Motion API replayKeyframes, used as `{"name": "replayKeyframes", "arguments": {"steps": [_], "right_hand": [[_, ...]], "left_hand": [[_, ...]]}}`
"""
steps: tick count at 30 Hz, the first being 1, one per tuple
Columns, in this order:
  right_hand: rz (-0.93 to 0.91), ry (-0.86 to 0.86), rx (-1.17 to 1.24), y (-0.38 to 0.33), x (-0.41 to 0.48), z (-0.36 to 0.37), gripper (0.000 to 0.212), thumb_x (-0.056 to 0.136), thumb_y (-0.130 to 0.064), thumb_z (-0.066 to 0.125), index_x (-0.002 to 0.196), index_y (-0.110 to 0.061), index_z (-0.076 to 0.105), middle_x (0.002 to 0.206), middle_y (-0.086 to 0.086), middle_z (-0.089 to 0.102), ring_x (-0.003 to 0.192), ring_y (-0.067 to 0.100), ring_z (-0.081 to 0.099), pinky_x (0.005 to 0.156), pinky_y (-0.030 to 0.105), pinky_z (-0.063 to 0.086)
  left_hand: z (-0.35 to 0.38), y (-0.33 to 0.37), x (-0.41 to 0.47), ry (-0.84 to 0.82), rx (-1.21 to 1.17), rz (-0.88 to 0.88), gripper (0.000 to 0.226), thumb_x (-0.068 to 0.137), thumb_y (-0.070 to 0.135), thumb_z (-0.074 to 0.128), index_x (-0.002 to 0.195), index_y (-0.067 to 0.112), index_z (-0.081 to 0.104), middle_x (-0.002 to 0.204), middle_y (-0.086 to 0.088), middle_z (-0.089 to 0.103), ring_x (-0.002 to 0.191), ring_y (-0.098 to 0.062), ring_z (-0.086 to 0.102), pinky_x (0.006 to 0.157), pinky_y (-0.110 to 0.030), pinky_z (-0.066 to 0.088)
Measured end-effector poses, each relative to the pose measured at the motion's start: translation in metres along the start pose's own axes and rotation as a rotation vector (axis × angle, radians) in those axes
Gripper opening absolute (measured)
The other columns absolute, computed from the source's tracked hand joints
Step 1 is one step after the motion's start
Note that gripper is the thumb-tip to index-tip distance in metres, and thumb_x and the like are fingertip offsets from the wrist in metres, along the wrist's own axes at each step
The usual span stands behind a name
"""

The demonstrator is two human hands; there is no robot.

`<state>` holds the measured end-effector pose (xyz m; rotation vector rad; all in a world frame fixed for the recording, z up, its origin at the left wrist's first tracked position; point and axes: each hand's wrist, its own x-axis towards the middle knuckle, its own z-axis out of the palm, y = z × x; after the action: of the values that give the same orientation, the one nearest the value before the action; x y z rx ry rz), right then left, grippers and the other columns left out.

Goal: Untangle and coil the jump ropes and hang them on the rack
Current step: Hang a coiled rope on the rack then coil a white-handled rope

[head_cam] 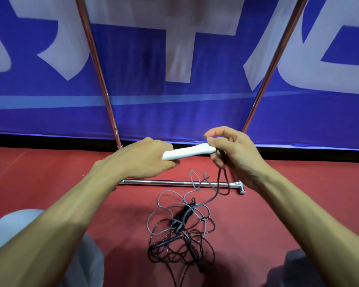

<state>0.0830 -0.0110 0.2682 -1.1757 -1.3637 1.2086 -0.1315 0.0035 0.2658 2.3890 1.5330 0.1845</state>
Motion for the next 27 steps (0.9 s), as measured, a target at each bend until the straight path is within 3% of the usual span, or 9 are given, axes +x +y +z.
{"name": "replayKeyframes", "arguments": {"steps": [2,6,13,15,17,20,22,25,27], "right_hand": [[-0.010,0.057,0.028,0.001,0.004,0.001,0.010,0.090,-0.001,0.055,0.088,-0.009,0.061,0.047,0.004,0.053,0.037,0.014,0.045,0.041,0.022,0.035],[-0.057,0.123,0.096,-0.005,0.009,-0.005,0.010,0.091,-0.003,0.056,0.087,-0.010,0.062,0.046,0.001,0.053,0.037,0.013,0.043,0.040,0.020,0.036],[-0.093,0.107,0.188,-0.006,0.008,-0.010,0.017,0.091,-0.002,0.048,0.096,-0.007,0.063,0.042,-0.002,0.033,0.040,0.017,0.037,0.050,0.028,0.034],[-0.097,0.094,0.214,-0.007,0.007,-0.010,0.018,0.094,-0.009,0.047,0.095,-0.005,0.064,0.042,-0.003,0.027,0.038,0.018,0.035,0.051,0.029,0.032],[-0.100,0.045,0.200,-0.007,0.003,-0.008,0.033,0.100,-0.028,0.043,0.089,-0.007,0.066,0.044,-0.002,0.025,0.040,0.020,0.037,0.052,0.028,0.033],[-0.079,-0.016,0.022,-0.004,-0.003,-0.006,0.057,0.101,-0.047,0.032,0.081,-0.005,0.066,0.045,0.004,0.030,0.041,0.021,0.044,0.051,0.025,0.038],[-0.073,-0.075,-0.153,0.004,-0.007,-0.001,0.055,0.101,-0.045,0.033,0.078,-0.005,0.062,0.043,0.006,0.036,0.042,0.022,0.050,0.050,0.026,0.040],[-0.039,-0.164,-0.315,0.019,-0.010,0.007,0.038,0.100,-0.041,0.039,0.080,-0.014,0.056,0.045,0.000,0.051,0.053,0.024,0.064,0.057,0.028,0.048],[-0.046,-0.187,-0.454,0.026,-0.007,0.009,0.024,0.099,-0.032,0.045,0.084,-0.017,0.055,0.052,0.001,0.063,0.064,0.019,0.068,0.071,0.034,0.051]], "left_hand": [[0.001,0.004,0.001,-0.006,0.007,-0.008,0.029,0.093,0.042,0.055,0.070,0.026,0.046,0.064,0.007,0.051,0.062,-0.009,0.046,0.057,-0.033,0.035],[0.002,0.018,0.001,0.097,-0.054,-0.033,0.033,0.093,0.040,0.057,0.067,0.026,0.042,0.062,0.008,0.047,0.062,-0.015,0.045,0.053,-0.026,0.030],[0.006,0.044,-0.007,0.140,-0.249,-0.083,0.047,0.092,0.046,0.058,0.058,0.020,0.039,0.050,0.004,0.038,0.046,-0.012,0.033,0.046,-0.023,0.027],[0.008,0.050,-0.011,0.186,-0.311,-0.099,0.048,0.091,0.045,0.060,0.056,0.019,0.039,0.045,0.006,0.037,0.042,-0.011,0.032,0.044,-0.022,0.025],[0.015,0.055,-0.017,0.215,-0.502,-0.137,0.046,0.091,0.044,0.061,0.059,0.020,0.038,0.047,0.008,0.036,0.043,-0.012,0.027,0.047,-0.026,0.024],[0.021,0.060,-0.018,0.226,-1.019,-0.242,0.037,0.094,0.039,0.059,0.069,0.019,0.040,0.045,0.007,0.033,0.039,-0.011,0.023,0.042,-0.021,0.020],[0.020,0.060,-0.015,0.245,-1.281,-0.277,0.032,0.095,0.038,0.057,0.077,0.019,0.038,0.046,0.006,0.027,0.037,-0.008,0.019,0.039,-0.016,0.015],[0.022,0.058,-0.009,0.327,-1.341,-0.321,0.036,0.094,0.038,0.060,0.073,0.021,0.036,0.047,0.005,0.024,0.037,-0.008,0.018,0.039,-0.016,0.013],[0.026,0.059,-0.006,0.381,-1.369,-0.358,0.039,0.093,0.038,0.062,0.069,0.021,0.036,0.046,0.005,0.026,0.035,-0.008,0.019,0.038,-0.015,0.015]]}}
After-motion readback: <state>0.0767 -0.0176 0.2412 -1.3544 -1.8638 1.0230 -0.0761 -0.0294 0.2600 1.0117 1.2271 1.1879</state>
